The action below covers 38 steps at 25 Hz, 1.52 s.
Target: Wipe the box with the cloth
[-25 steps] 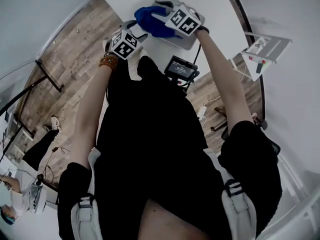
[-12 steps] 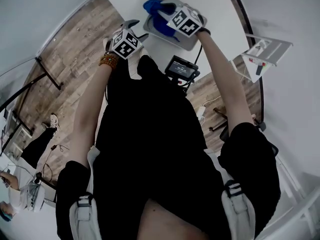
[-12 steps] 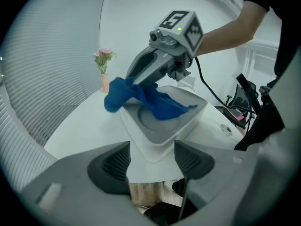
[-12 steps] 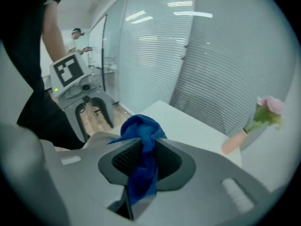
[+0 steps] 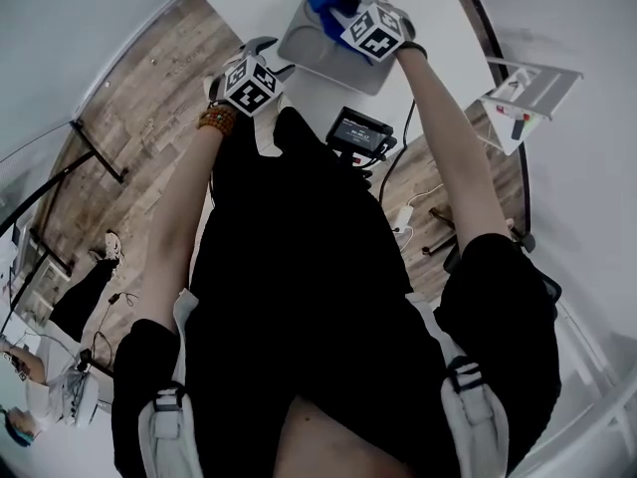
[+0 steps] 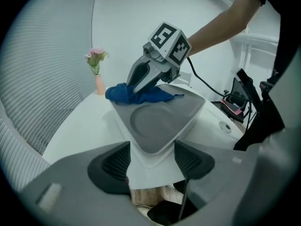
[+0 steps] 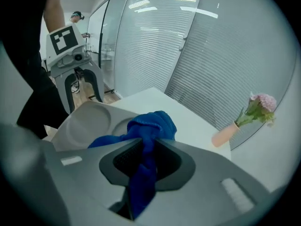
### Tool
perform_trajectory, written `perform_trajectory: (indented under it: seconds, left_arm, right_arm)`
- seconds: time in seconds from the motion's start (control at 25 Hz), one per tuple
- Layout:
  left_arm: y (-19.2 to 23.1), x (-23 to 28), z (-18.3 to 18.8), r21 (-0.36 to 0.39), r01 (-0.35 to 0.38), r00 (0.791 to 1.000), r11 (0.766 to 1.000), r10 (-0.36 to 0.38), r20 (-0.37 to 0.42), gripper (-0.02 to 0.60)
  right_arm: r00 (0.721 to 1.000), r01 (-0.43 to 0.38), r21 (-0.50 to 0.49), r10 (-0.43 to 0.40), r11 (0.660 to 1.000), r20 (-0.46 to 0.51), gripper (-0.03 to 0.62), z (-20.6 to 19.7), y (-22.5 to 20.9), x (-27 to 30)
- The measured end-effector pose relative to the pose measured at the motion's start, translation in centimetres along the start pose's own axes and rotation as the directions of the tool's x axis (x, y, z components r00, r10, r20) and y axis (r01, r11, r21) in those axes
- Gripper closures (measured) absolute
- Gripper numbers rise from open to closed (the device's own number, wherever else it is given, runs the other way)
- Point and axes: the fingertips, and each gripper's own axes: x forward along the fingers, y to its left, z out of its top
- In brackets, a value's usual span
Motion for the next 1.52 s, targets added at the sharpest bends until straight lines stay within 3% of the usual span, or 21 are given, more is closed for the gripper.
perform_trajectory:
  seconds: [0.12,0.48,0.64,0.8,1.08,1.32,1.52]
  left_arm:
    - [-0.2,0.0,0.3,-0.001,0.006,1.000,1.000,-0.006,-0.009,0.270]
    - [0.7,0.7,-0.3,-0.031,-0.026,0.999,0.999,0.025,-0.023,0.271]
    - [1.3,1.0,-0.4,-0.047,-0.038,0.999,0.998,0.037,-0.023,0.271]
    - [1.6,1.2,-1.0,-0.061,-0.047,0.999,0.997,0.046,-0.024,0.275]
    - [1.2,1.3,-1.4,-0.075,-0.075,0.997,0.994,0.073,-0.032,0.276]
    - [3.1,2.8,-0.8,-0.096,-0.066,0.996,0.993,0.059,-0.071,0.276]
    - [0.1,1.3,-2.5,-0.039,0.039,0.993,0.998,-0.043,-0.112,0.276]
  right_arm:
    - [0.998,-0.050,0.041,0.048,0.998,0.045,0.508,0.8,2.4,-0.3]
    - [0.989,-0.095,0.116,0.080,0.989,0.123,0.518,1.3,4.7,-0.5]
    - [0.986,-0.110,0.042,0.103,0.993,0.135,0.508,2.0,6.2,-0.7]
    - [0.977,-0.183,-0.057,0.189,0.981,0.101,0.509,2.6,9.7,-0.2]
    - [0.952,-0.287,-0.008,0.286,0.958,0.107,0.510,3.0,12.9,-1.0]
    - [0.947,-0.314,0.106,0.303,0.943,0.108,0.510,2.9,11.7,-0.1]
    - [0.923,-0.384,0.161,0.380,0.909,0.054,0.508,2.6,15.6,-2.3]
